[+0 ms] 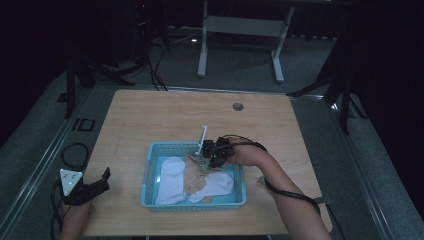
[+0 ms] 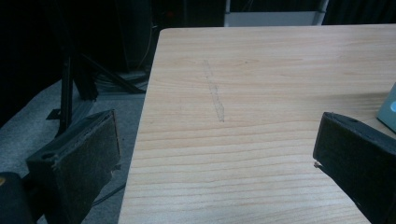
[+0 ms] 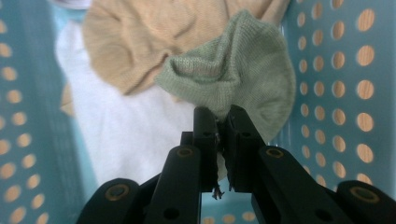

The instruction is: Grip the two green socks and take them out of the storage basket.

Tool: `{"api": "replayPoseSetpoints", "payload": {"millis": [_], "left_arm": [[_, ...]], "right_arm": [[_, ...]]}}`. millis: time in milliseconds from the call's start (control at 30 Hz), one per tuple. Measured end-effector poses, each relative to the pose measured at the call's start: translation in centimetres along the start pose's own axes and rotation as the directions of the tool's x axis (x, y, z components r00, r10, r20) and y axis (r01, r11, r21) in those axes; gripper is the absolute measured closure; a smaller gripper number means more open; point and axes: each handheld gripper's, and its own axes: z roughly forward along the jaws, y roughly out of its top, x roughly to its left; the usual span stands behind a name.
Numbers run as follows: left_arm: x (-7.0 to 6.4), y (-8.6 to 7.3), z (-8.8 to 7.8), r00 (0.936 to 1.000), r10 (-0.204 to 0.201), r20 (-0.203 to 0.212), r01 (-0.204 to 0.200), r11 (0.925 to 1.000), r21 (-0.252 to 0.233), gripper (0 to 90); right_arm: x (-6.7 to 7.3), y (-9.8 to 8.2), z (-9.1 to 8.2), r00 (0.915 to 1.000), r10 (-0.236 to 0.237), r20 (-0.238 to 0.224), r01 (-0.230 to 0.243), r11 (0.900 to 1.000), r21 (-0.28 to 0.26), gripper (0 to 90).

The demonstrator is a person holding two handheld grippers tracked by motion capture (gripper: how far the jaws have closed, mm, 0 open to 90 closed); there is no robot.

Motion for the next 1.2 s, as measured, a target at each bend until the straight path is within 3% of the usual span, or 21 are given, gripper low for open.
{"api": "replayPoseSetpoints", "payload": {"millis": [400,900,1200], "left_arm": [[0.0,0.0,0.0,1.0,0.002,-0.003,-0.002,1.0,0.005,0.4],[0.0,0.0,0.0,1.0,0.002,-0.002,-0.002,1.0,0.003,0.4],[0.0,0.0,0.0,1.0,0.002,-0.003,-0.002,1.0,0.003,0.3]], "right_arm": [[1.0,0.0,-3.5,0.9998,-0.02,0.009,0.02,1.0,-0.021,84.0],[1.6,-1.4,-8.8,0.9975,-0.013,0.069,0.017,0.998,-0.062,84.0],[1.5,-3.4,-11.6,0.994,0.03,0.105,-0.021,0.996,-0.088,83.9]]}}
